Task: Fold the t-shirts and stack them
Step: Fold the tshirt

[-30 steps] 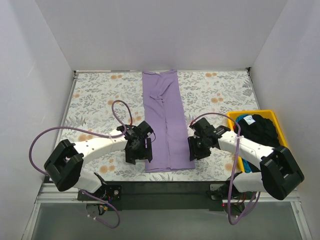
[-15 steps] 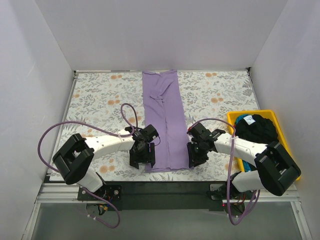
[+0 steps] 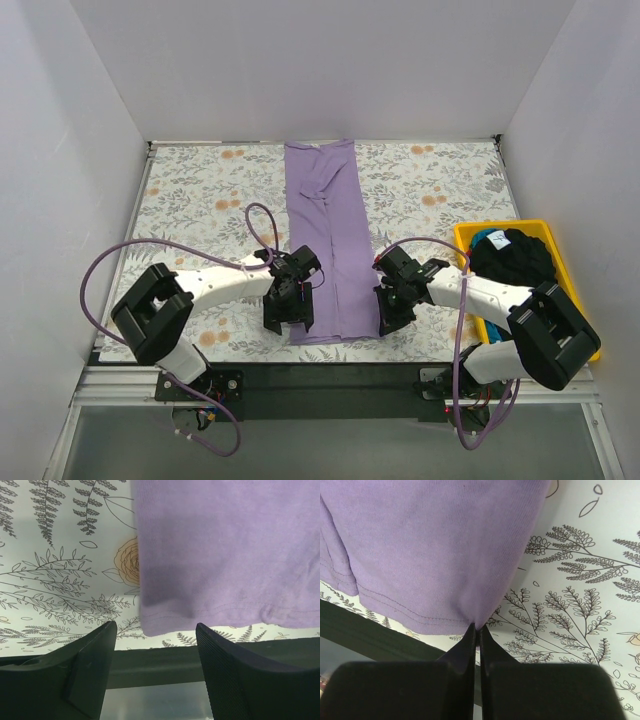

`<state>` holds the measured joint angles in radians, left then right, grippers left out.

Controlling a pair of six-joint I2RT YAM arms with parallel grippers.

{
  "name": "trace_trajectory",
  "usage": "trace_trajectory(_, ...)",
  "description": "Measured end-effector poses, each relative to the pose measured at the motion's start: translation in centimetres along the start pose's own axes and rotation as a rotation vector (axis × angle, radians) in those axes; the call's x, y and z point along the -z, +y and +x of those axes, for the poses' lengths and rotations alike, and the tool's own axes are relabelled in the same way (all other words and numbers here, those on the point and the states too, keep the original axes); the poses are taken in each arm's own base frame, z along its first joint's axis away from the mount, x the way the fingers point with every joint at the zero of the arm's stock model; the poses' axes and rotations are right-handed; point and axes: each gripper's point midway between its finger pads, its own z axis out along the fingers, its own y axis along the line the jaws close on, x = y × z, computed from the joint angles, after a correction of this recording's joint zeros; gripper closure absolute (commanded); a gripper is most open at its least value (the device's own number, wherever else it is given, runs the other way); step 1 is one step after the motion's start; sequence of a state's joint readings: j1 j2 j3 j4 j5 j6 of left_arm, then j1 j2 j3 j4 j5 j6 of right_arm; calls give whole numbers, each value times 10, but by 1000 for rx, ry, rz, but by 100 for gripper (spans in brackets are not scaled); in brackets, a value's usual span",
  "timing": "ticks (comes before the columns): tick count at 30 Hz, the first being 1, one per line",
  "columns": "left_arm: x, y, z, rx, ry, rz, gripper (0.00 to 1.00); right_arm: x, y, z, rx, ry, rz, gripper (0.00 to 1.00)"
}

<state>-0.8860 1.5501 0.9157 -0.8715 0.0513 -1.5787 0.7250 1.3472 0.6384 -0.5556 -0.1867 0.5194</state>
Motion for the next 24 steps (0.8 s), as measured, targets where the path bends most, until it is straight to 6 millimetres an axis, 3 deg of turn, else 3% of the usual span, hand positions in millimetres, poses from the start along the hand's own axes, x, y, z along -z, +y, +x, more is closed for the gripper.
trace_trajectory(10,-16,9,9,2,72,-67,67,1,1,0,8,-4,-1,99)
trace_trajectory(14,-17,6,11,5,83,-57,100,1,1,0,9,-3,-2,99)
trace_trajectory(20,-15,4,15,5,91,-43,100,2,-1,2,32,5,1,99)
trace_trajectory(24,-7,13,32,9,110,-30,100,10,0,15,51,47,-15,99)
